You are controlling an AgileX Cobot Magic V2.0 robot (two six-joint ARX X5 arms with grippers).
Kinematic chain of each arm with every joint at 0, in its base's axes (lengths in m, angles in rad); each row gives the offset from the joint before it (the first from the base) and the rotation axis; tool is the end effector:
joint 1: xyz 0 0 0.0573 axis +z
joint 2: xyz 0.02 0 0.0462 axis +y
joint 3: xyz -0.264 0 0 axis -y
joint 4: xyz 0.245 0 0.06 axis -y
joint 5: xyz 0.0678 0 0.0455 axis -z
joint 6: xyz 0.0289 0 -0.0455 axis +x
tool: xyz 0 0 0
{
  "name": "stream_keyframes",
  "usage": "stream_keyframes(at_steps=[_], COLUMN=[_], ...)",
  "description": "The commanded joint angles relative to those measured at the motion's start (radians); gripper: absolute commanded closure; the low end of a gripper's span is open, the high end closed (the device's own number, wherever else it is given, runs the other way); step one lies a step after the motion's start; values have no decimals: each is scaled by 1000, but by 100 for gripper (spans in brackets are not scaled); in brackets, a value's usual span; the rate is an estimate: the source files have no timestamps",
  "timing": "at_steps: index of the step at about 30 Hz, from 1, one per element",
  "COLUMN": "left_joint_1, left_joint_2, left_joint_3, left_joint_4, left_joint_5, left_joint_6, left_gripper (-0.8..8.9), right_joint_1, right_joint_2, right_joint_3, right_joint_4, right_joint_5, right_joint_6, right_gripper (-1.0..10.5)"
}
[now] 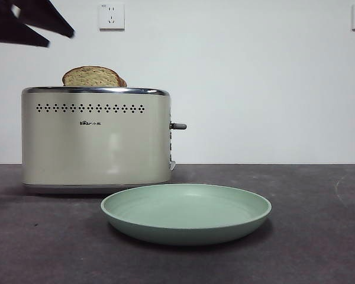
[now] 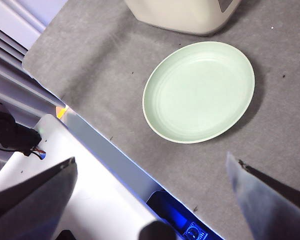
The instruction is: Take the bread from the toaster,put the bread on the plate,put the plate on the table
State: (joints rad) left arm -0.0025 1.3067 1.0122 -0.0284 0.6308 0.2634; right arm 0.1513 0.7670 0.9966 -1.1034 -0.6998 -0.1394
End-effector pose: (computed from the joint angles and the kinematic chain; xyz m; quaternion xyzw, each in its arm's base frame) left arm 0.2893 -0.0178 0.3157 0.0739 0.1112 -0.3248 0.9363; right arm 0.1085 0.0354 0.3320 0.0568 0.3803 0.4015 0.8312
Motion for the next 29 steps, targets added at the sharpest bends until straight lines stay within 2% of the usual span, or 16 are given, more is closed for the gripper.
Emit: stream_keyframes(at_steps=[1,12,13,17,20,29], left_joint_1=[-20,-74,-76,-81,-82,-82], left_joint_2=[65,192,192,192,192,185], left_joint_3=[39,63,63,63,63,87], left_joint_4=[1,2,0,-1,-3,1], left_joint_5=[-2,-86,-90,-106,-106,-106], left_joint_6=[56,91,91,89,85,69], left_gripper=[346,355,393,701,828,822], right_joint_1=[2,2,2,2,2,2], right_joint_2=[2,3,3,4,4,4], right_joint_3=[-2,-2,-2,-2,-2,-2], right_joint_4=[2,1,1,1,1,1], right_joint_5=[0,0,0,0,2,2], right_joint_6=[-6,-6,-6,-7,-7,-7], right_gripper=[441,441,442,442,442,442])
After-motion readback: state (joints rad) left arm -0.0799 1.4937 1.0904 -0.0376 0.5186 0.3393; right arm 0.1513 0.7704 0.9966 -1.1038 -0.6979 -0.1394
